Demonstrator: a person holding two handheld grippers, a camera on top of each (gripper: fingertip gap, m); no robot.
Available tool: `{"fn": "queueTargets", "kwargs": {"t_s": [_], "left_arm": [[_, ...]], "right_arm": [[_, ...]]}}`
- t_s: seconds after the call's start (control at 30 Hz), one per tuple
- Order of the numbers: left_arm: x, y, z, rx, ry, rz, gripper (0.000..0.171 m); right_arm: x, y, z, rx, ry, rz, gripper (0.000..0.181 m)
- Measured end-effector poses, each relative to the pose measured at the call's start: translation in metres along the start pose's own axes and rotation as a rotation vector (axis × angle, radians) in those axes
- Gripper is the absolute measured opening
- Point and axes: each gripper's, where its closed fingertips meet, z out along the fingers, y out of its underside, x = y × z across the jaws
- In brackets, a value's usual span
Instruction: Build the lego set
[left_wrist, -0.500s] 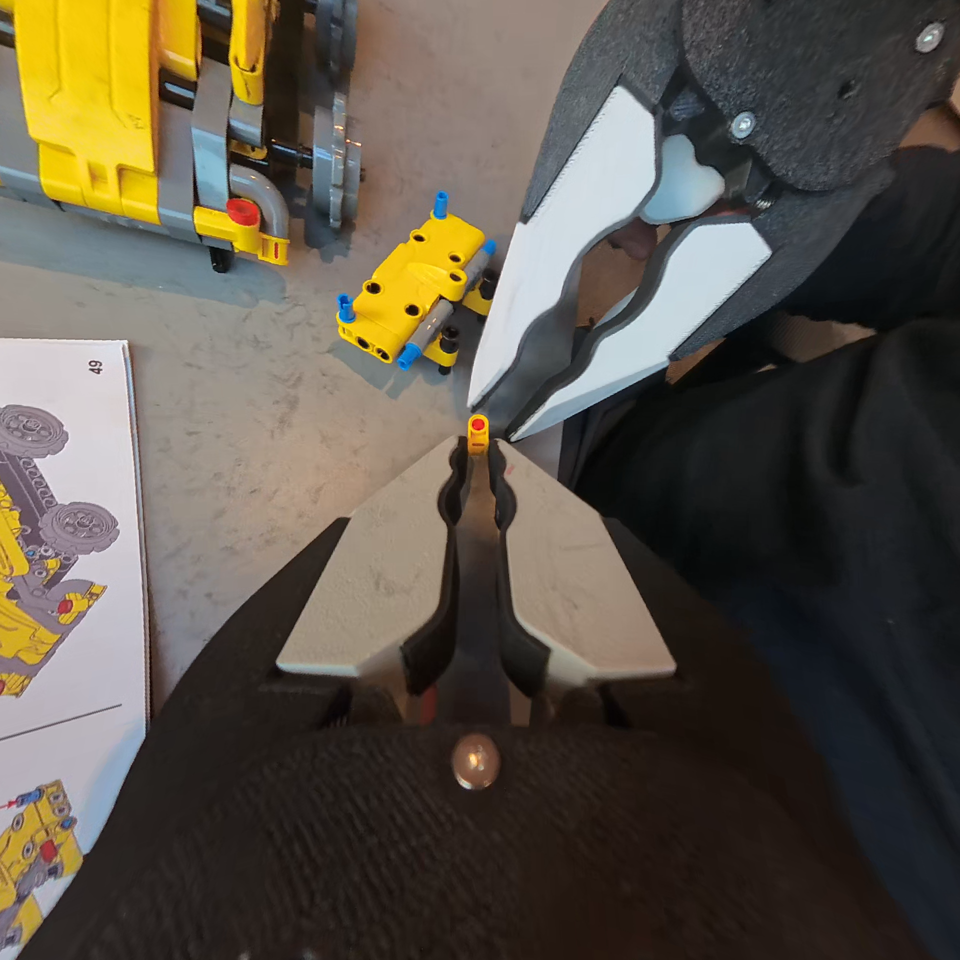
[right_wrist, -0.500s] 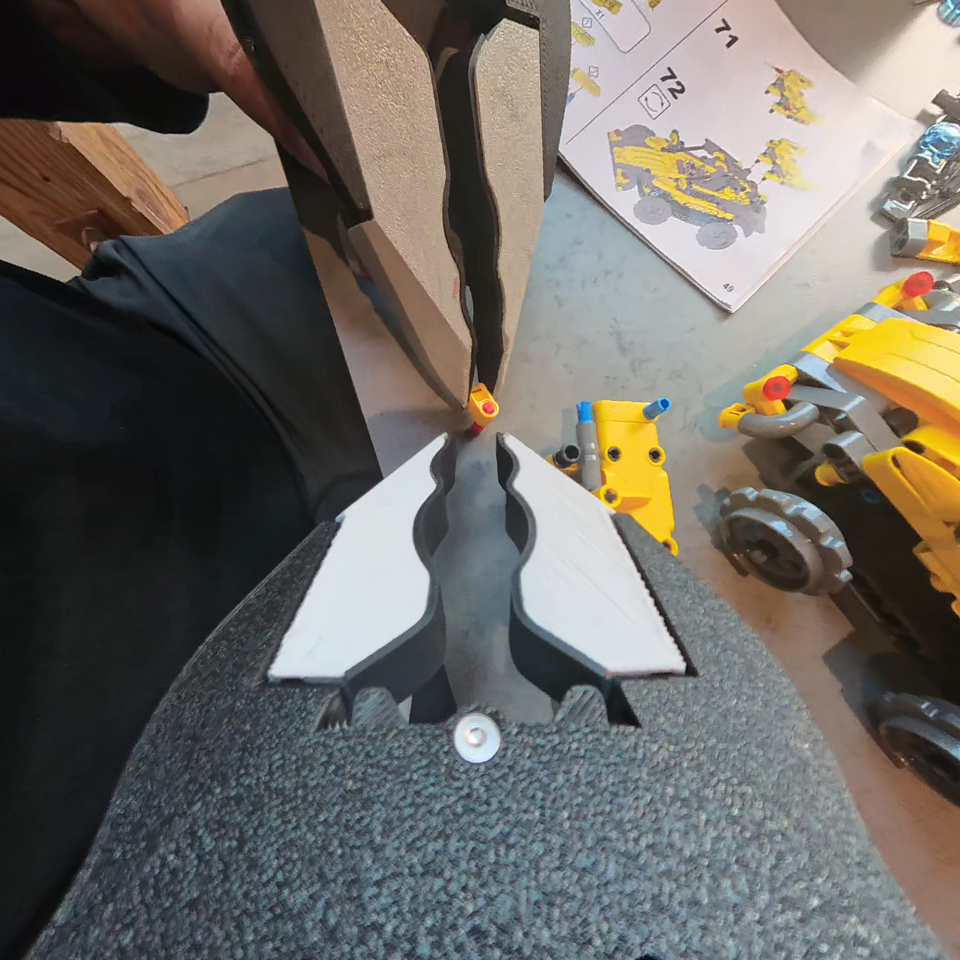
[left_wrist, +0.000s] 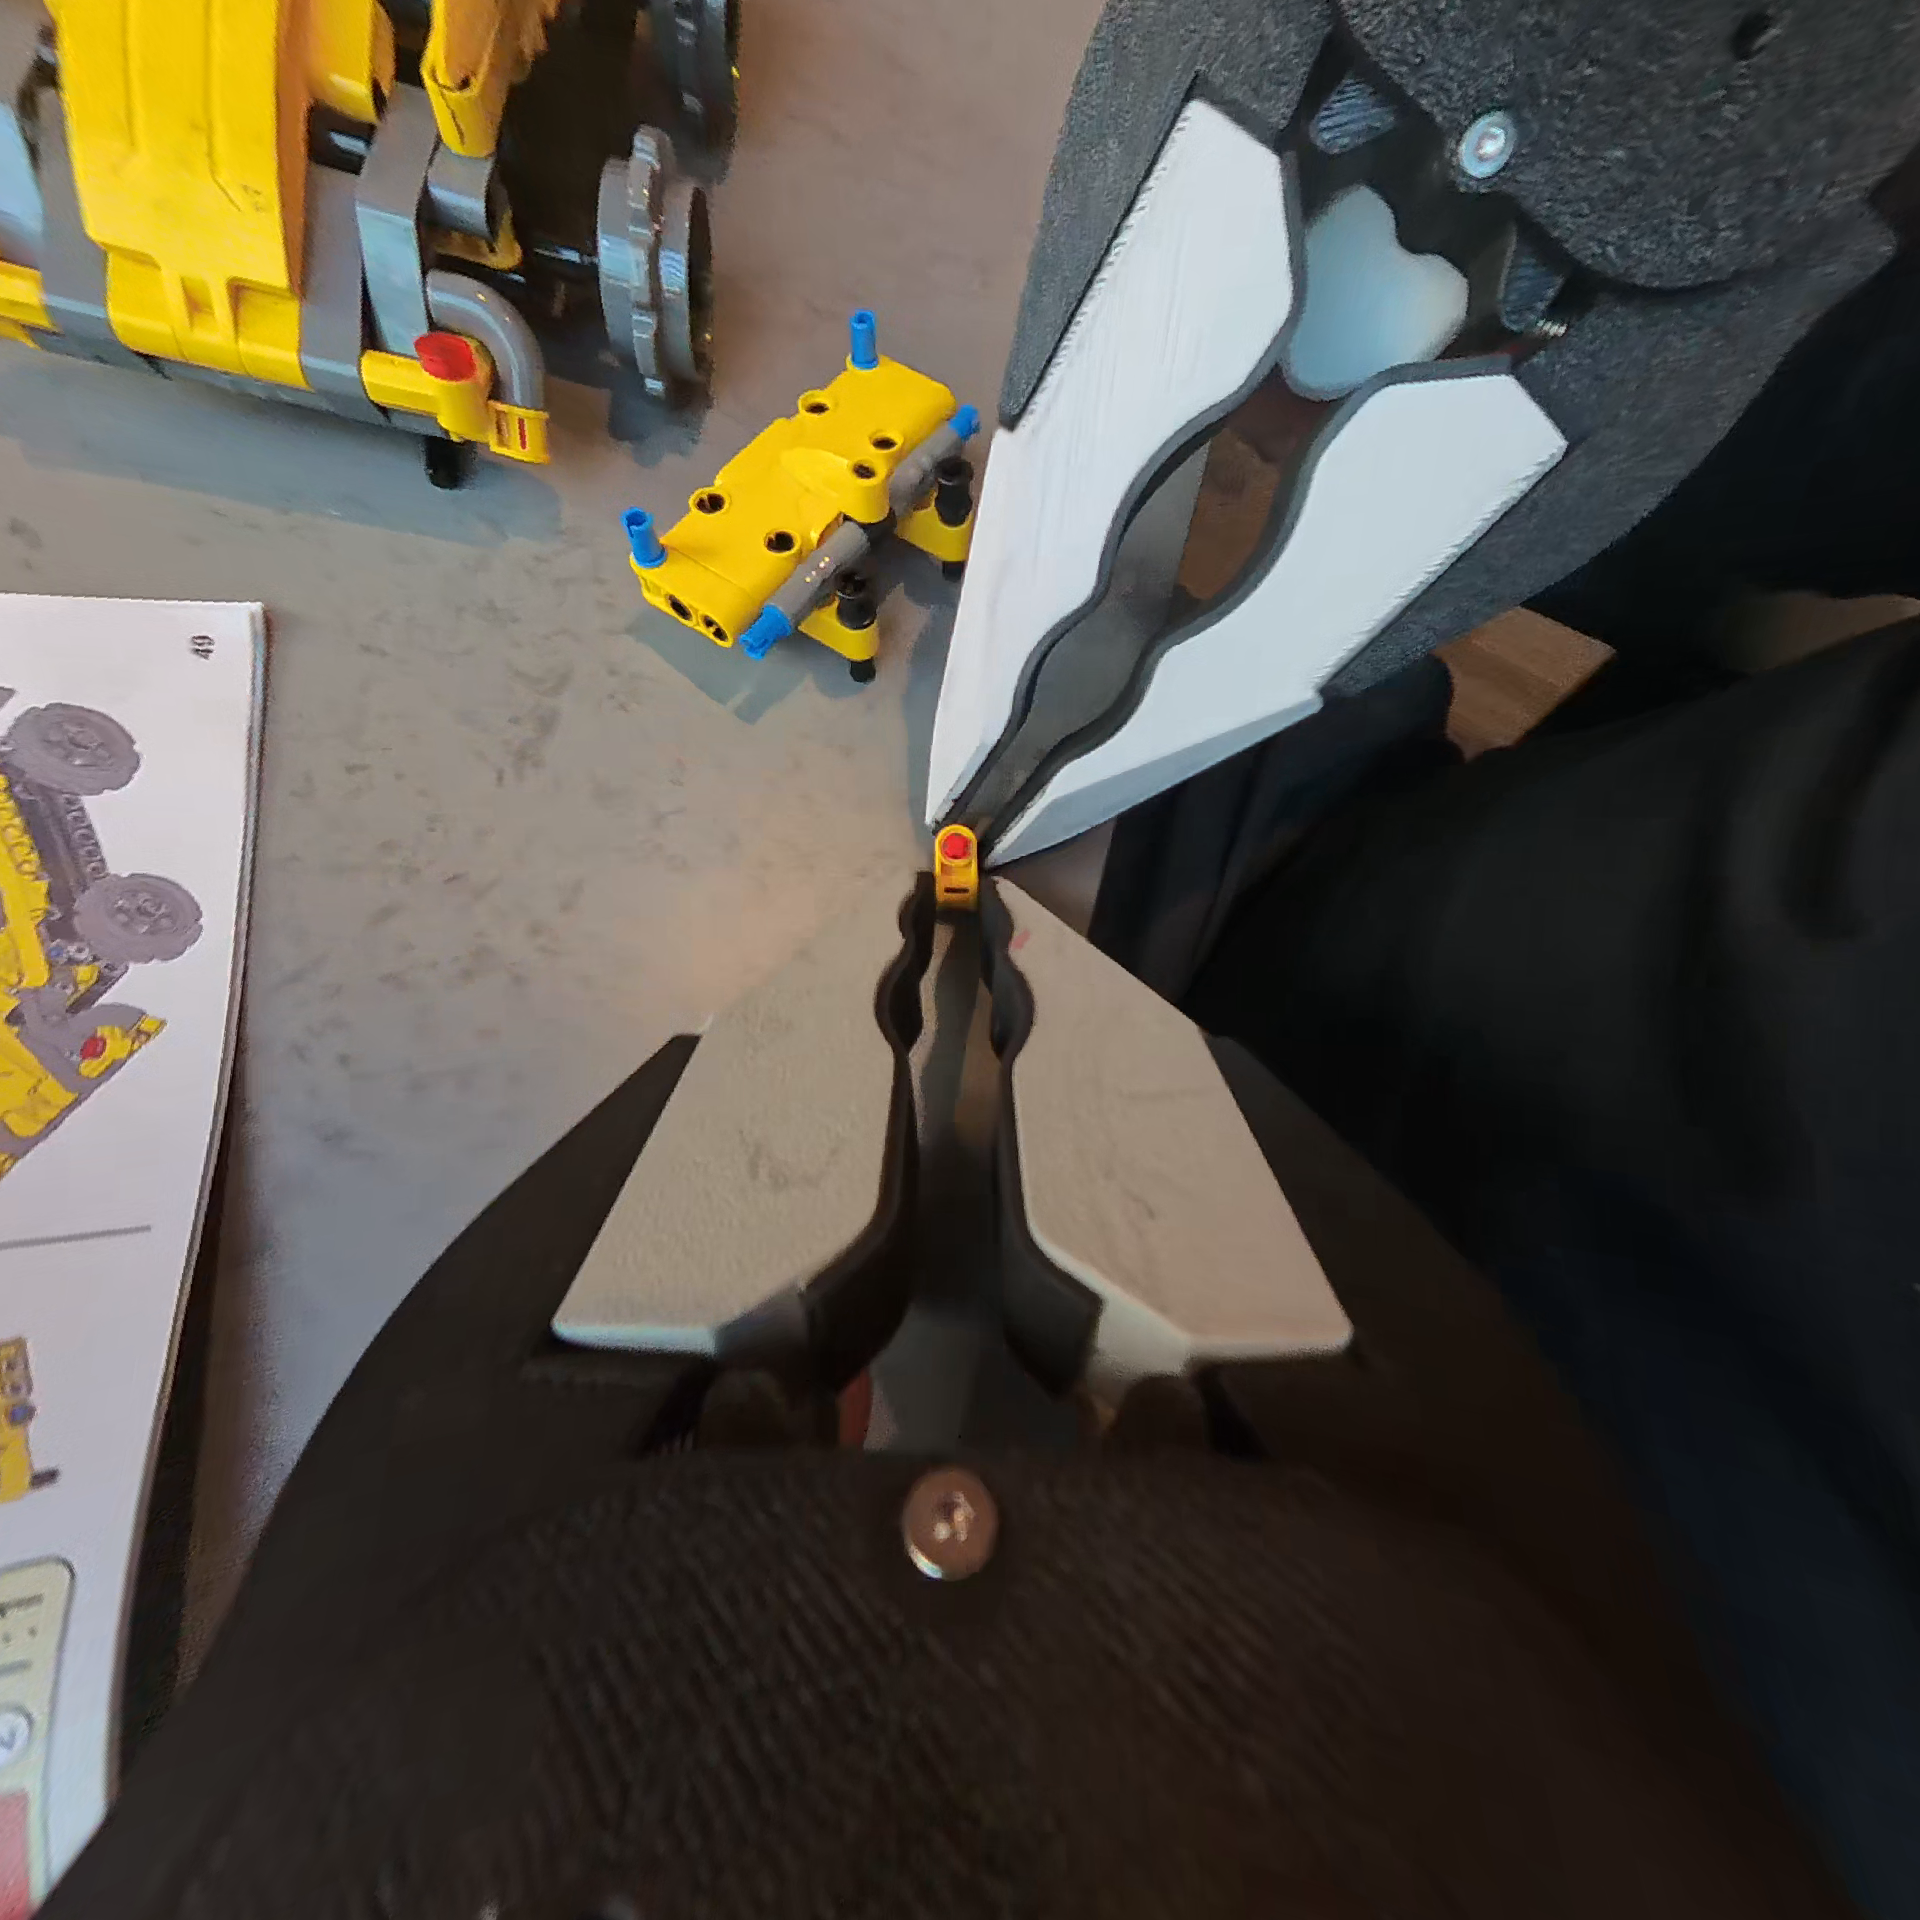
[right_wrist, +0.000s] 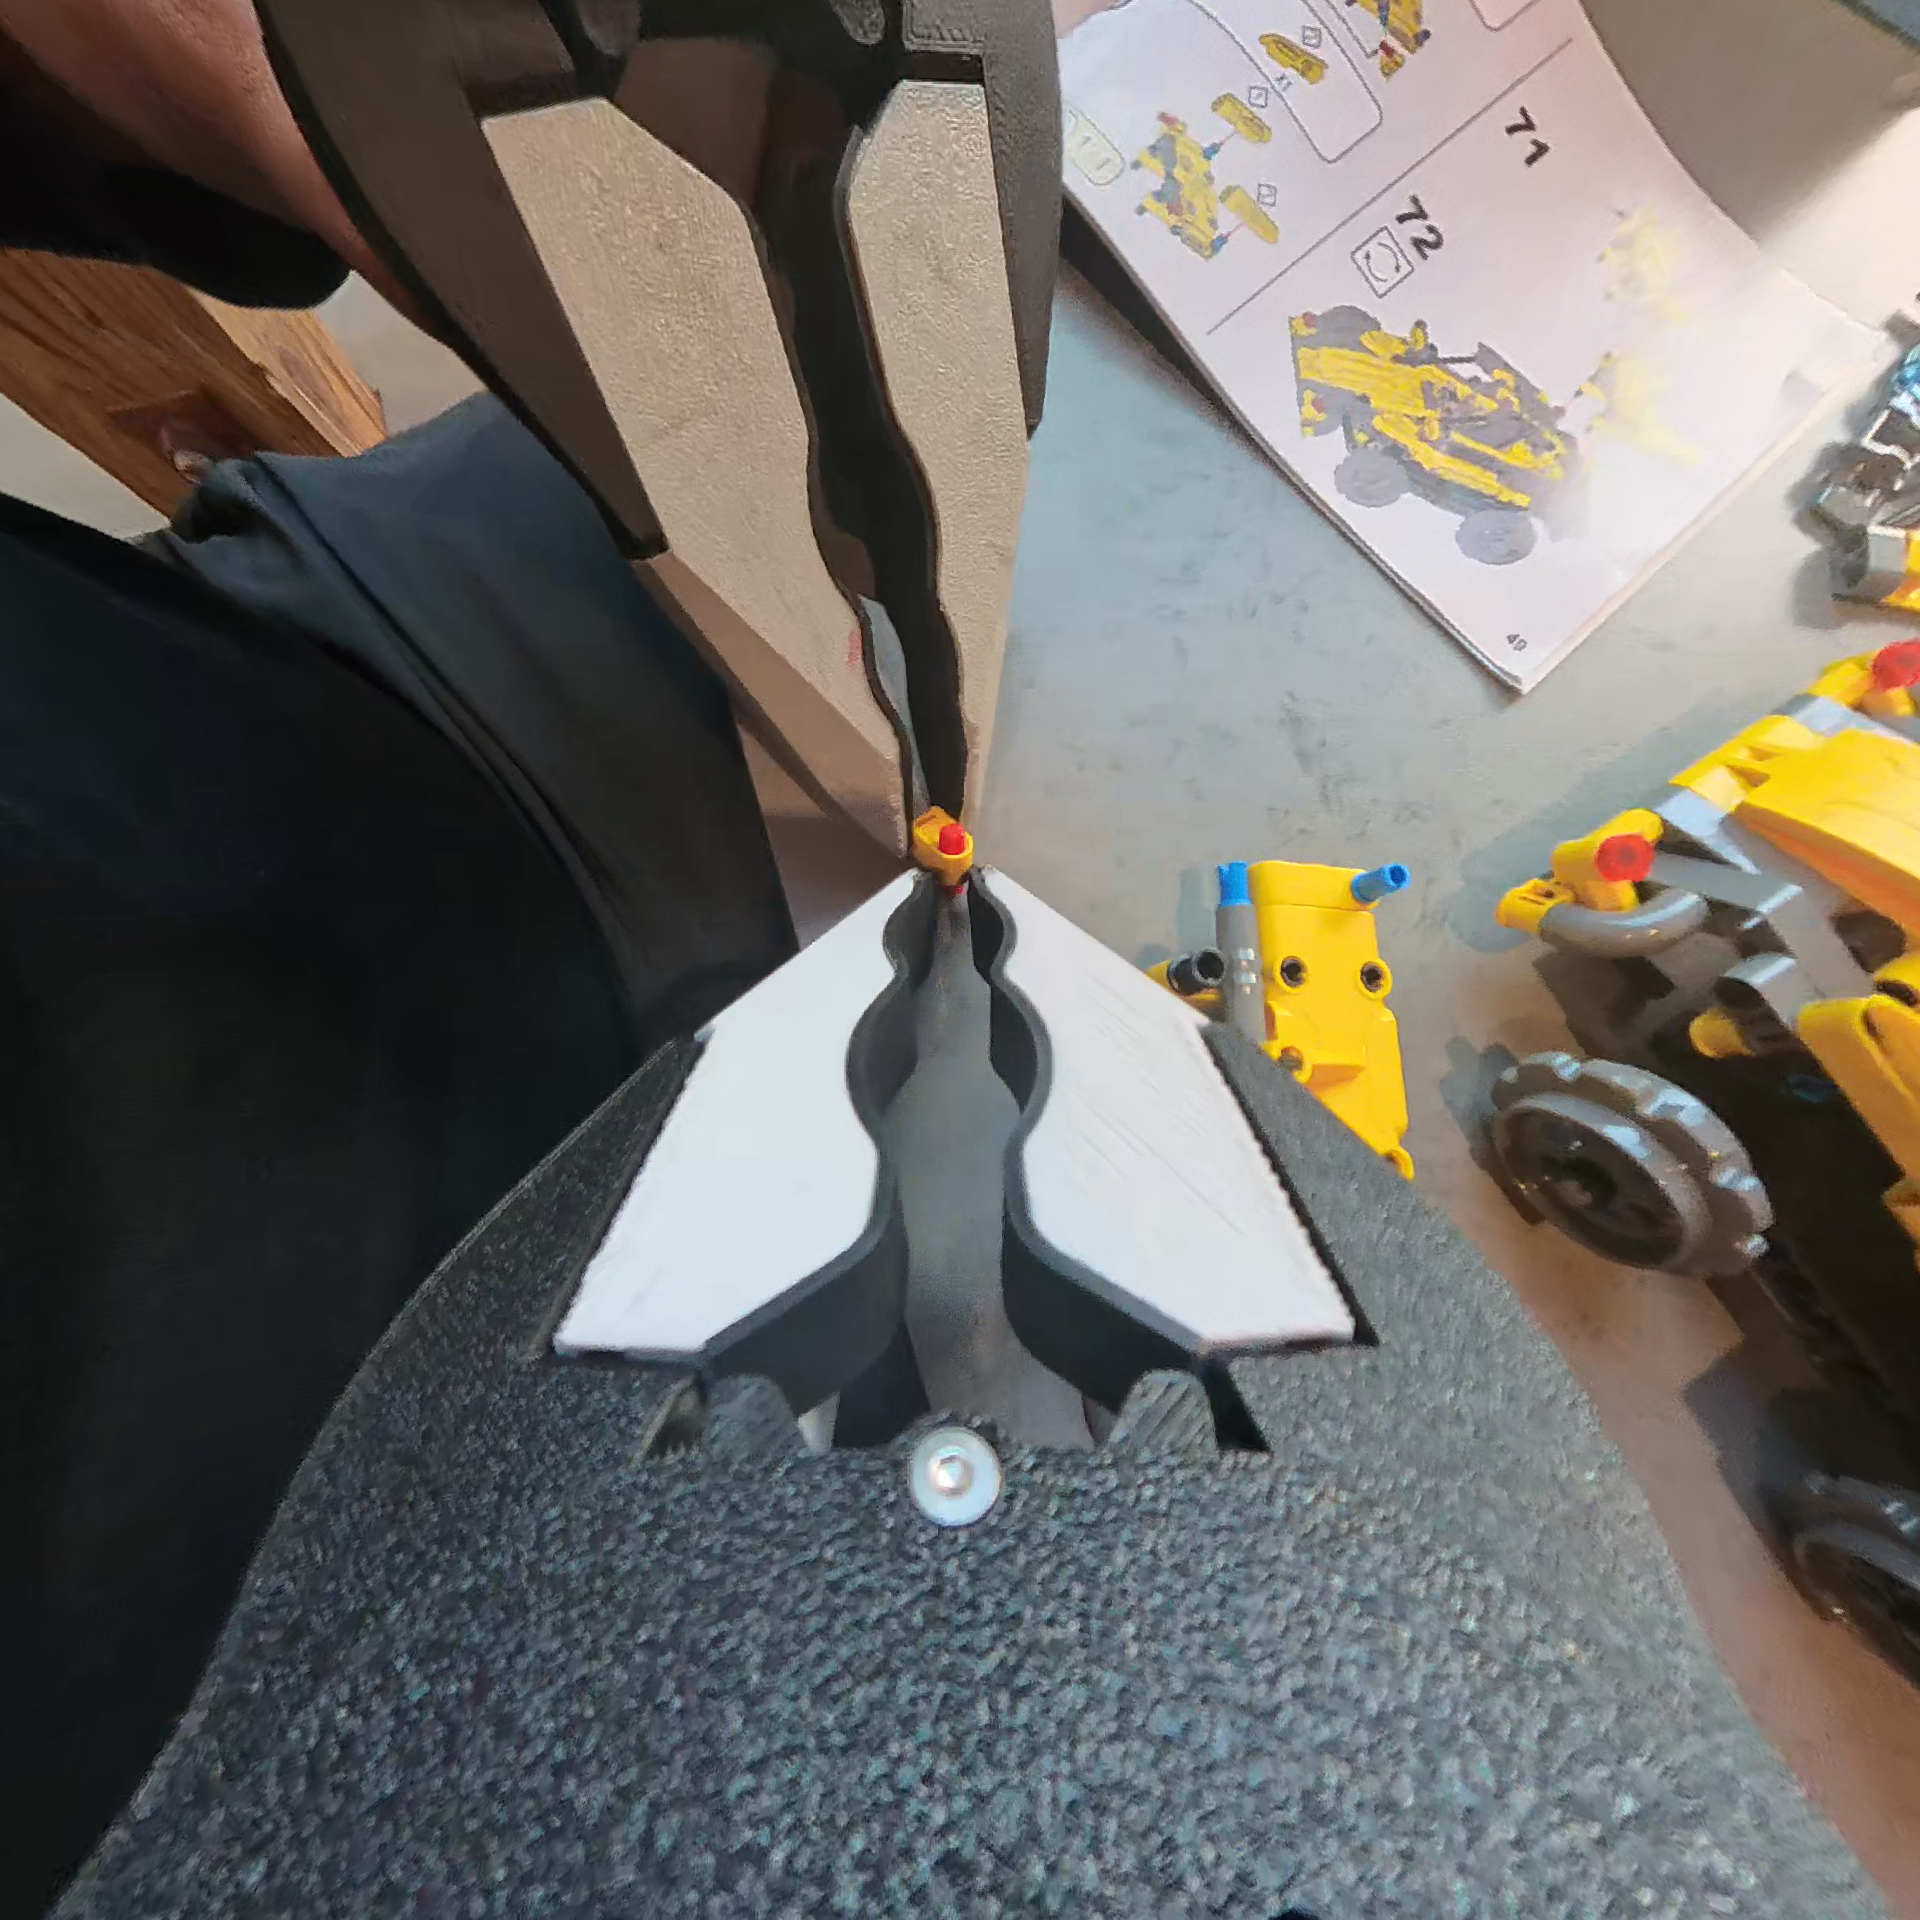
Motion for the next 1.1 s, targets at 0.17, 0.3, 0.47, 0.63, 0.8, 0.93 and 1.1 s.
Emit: {"fn": "queueTargets", "kwargs": {"t_s": [0.17,0.3,0.47,0.63,0.8,0.93,1.1], "left_arm": [[0.002,-0.003,-0.003,0.098,-0.095,0.001,0.005],[0.001,-0.004,-0.004,0.106,-0.116,0.01,0.005],[-0.001,-0.002,-0.008,0.122,-0.111,-0.016,0.004],[-0.009,-0.003,-0.009,0.119,-0.143,-0.034,0.004],[-0.013,-0.006,-0.015,0.163,-0.127,-0.091,0.004],[-0.023,-0.009,-0.02,0.199,-0.143,-0.159,0.005],[-0.022,-0.024,-0.039,0.351,-0.118,-0.138,0.004]], "right_arm": [[0.0,-0.005,-0.005,-0.013,0.024,-0.077,0.006],[-0.001,-0.009,-0.007,-0.029,0.027,-0.12,0.006],[-0.001,-0.013,-0.005,-0.005,0.033,-0.127,0.006],[0.005,-0.016,0.0,0.021,0.035,-0.077,0.006],[0.01,-0.023,-0.002,0.076,0.026,-0.048,0.005],[0.023,-0.026,-0.008,0.073,0.114,-0.042,0.006],[0.044,-0.047,-0.03,0.2,0.185,-0.028,0.004]]}}
